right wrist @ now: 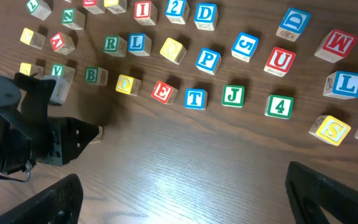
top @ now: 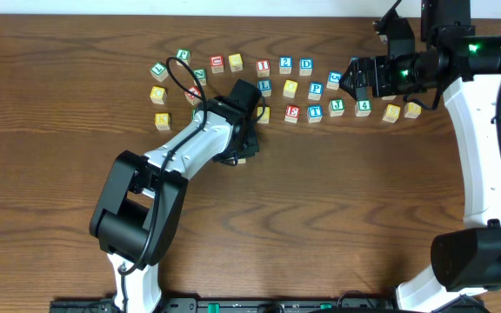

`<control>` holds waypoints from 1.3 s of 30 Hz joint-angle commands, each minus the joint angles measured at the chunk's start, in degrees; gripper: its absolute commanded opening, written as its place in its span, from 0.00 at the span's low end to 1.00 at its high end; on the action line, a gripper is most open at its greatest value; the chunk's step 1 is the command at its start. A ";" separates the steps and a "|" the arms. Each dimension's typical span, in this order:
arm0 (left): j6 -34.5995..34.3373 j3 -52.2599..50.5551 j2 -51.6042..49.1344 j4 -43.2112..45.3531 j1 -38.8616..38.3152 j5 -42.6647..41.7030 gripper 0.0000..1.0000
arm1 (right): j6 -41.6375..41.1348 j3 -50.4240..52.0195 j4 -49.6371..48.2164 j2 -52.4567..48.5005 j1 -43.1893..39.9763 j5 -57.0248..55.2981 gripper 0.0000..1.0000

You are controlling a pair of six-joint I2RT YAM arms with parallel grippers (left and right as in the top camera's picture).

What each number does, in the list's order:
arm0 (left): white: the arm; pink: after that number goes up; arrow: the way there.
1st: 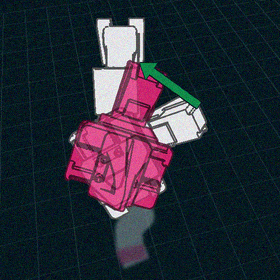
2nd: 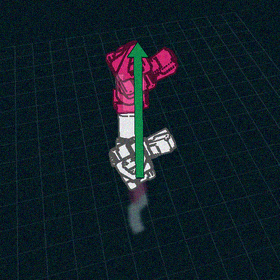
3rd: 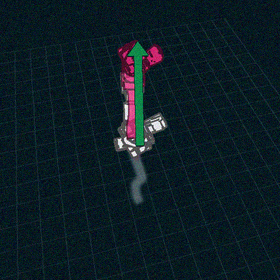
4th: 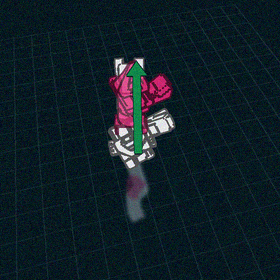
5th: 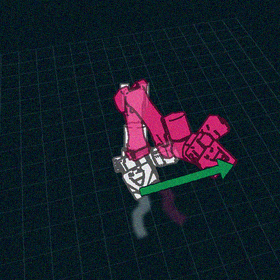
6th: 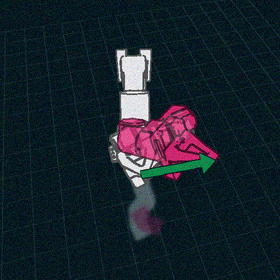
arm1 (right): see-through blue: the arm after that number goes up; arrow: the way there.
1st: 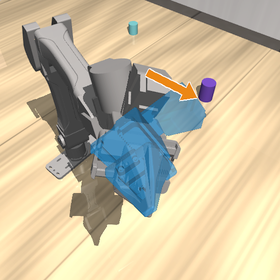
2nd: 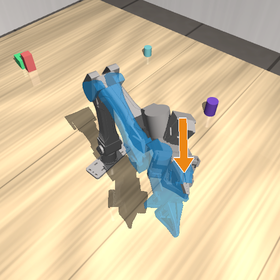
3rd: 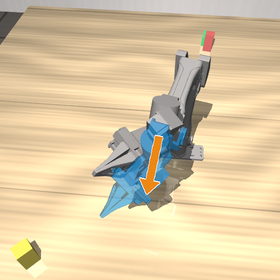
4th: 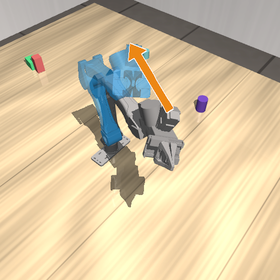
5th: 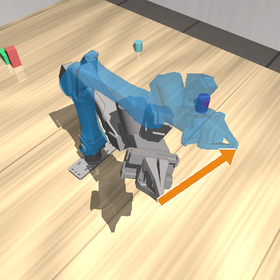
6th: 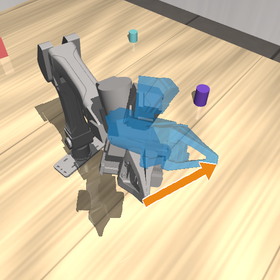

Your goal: Spell out NEURIPS

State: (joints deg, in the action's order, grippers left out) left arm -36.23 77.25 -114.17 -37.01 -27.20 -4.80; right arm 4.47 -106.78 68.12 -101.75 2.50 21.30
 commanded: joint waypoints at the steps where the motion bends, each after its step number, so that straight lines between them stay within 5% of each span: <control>1: 0.85 0.37 -0.26 0.11 0.31 -0.13 0.33 | 0.74 -0.98 0.09 0.15 0.59 0.70 0.99; 17: 6.16 0.39 -0.26 0.92 0.31 -0.17 0.33 | 0.74 -0.98 0.07 0.15 0.55 0.68 0.99; 22: 6.16 0.39 -0.26 0.92 0.31 -0.17 0.44 | 0.74 -0.98 0.07 0.15 0.59 0.68 0.99; 35: 7.19 1.60 0.09 0.02 0.31 -0.37 0.45 | 0.74 -0.98 0.07 0.15 0.59 0.68 0.99; 39: 9.90 2.23 1.46 -0.24 0.31 -0.35 0.52 | 0.74 -0.98 0.07 0.17 0.59 0.68 0.99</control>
State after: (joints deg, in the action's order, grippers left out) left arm -29.06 77.43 -114.17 -37.04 -27.20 -4.84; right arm 4.47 -106.78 68.12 -101.75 2.50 21.30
